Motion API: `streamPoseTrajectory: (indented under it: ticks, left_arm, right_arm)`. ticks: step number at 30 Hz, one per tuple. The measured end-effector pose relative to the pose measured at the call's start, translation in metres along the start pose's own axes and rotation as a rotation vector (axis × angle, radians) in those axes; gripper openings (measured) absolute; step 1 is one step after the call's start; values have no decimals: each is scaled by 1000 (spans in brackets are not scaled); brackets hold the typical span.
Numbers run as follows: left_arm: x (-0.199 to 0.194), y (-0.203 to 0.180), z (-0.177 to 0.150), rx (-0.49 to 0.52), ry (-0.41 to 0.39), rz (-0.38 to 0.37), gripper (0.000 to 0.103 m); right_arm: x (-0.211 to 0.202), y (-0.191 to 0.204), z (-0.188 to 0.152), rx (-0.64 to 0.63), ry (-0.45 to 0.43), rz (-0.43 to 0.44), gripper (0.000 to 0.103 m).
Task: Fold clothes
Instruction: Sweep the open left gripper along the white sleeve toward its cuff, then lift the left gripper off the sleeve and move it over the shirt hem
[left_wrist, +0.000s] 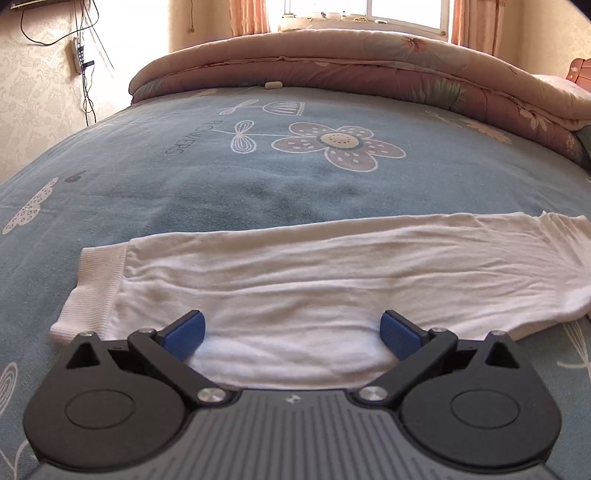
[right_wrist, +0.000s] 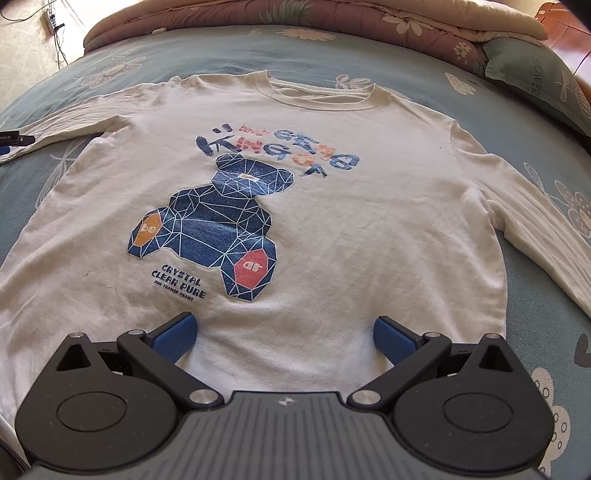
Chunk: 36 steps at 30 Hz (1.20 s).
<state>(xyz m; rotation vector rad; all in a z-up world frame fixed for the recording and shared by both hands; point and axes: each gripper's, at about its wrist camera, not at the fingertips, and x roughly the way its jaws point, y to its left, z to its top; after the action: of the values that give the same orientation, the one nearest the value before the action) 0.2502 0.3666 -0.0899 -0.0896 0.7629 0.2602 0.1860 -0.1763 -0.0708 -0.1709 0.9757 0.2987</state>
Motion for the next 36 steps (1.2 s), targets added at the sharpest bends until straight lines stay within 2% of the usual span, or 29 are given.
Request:
streamPoseTrajectory:
  ticks: [3,5,10,15,19,22,24,27,29,32,34,36]
  left_arm:
    - [-13,1,5,19,34,20,101]
    - [-26,-8,13,33,6,17,100]
    - [-70,-58,39,100,-80,-141,100]
    - [-115,-133,40,268,-82,-315,101]
    - [-136,-198,12,396,-14,-447,101]
    - [-147,-247,-25,498,41,-524,101]
    - [-155,-272,-51,555,71,-553,101]
    - [-159,-295,-82,576,122,-594,101]
    - [-160,-300,-99,578,158,-598,101]
    - [-154,-297,-119,590,208,-547,101]
    - [-153,-288,-127,590,192,-516,101]
    - [-157,-282,-127,581,192,-517,101]
  right_arm:
    - [0,0,0,-1,-3,0,103]
    - [0,0,0,-2,-4,-2,103]
    - [-4,-2,7,2,56,0,103]
    - [-37,-7,-2,-34,3,-8,103]
    - [-56,-9,-25,-68,-21,7,103]
    - [-56,-6,-47,-89,0,27,103]
    - [-51,-6,-60,-100,4,29,103]
    - [-48,-7,-74,-110,-11,38,103]
    - [-50,-9,-80,-112,-43,47,103]
    - [-53,-10,-90,-132,-118,53,103]
    - [-54,-14,-95,-125,-152,63,103]
    - [-55,-16,-99,-121,-179,65,103]
